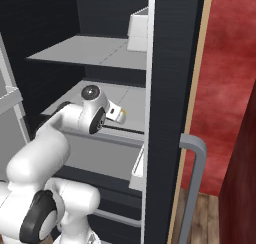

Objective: Retrieve the apple and mango from the fridge and place them into the bowl on the dining table.

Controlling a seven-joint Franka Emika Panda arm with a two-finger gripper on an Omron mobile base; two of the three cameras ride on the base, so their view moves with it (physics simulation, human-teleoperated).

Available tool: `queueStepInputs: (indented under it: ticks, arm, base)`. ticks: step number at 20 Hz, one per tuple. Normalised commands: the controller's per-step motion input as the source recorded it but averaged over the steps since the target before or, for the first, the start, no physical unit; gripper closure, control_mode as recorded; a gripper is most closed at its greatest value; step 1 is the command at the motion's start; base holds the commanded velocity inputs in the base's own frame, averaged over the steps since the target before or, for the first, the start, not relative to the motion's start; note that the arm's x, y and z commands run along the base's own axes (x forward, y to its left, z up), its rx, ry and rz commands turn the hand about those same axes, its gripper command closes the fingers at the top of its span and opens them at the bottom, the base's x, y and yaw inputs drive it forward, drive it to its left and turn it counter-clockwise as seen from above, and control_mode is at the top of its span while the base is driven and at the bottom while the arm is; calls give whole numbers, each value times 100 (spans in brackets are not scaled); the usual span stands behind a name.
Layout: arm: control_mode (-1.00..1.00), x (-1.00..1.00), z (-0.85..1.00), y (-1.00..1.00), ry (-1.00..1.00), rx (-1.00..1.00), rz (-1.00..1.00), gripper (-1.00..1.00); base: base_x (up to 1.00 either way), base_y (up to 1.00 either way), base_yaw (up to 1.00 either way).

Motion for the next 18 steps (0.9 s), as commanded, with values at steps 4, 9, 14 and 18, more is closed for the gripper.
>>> queueStepInputs:
  ticks: [4,9,14,18]
  arm:
    - [-100,36,-15,0,0,0,0,-100]
    - [-100,30,-15,0,0,0,0,-100]
    - [-100,31,-16,0,0,0,0,-100]
    - [-100,33,-12,-2,0,0,0,-100]
  base:
    - [0,0,0]
    - [0,0,0]
    - [0,0,0]
    - [0,0,0]
